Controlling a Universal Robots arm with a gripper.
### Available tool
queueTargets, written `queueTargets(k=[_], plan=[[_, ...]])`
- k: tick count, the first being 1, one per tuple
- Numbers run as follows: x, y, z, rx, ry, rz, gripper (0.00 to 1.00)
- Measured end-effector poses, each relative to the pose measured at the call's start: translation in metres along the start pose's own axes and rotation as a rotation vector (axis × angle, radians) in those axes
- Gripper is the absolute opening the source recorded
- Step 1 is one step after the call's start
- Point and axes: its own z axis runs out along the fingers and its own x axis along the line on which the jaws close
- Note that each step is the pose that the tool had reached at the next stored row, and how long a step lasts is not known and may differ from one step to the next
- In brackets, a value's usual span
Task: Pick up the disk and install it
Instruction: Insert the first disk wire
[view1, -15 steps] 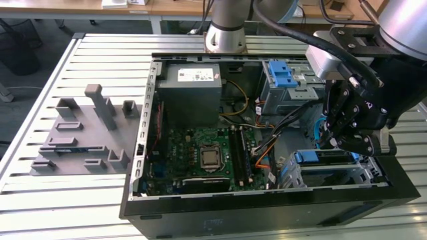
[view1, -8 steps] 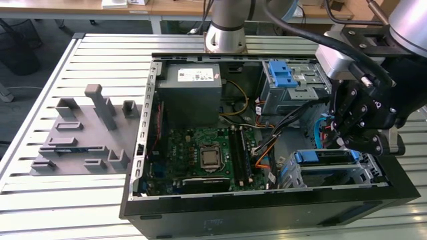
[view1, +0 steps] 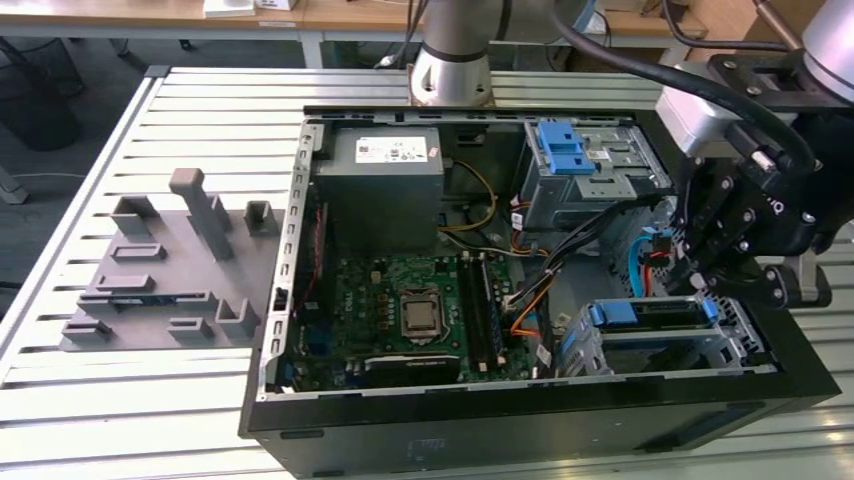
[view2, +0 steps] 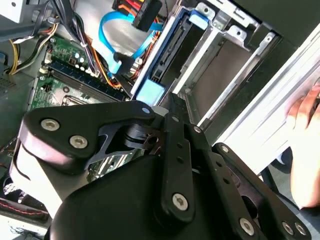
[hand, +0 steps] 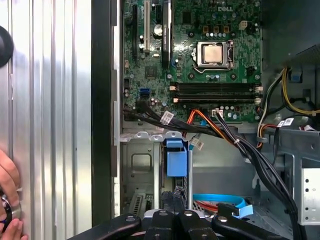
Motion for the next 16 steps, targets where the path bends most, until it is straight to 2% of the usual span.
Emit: queueTargets(k=[10, 16], plan=[[-0.0037, -0.011, 0.0005, -0.0001, 0.0, 0.0, 0.11], [-0.0094, -0.0169, 0.0009, 0.0, -0.0001, 0.0, 0.11]])
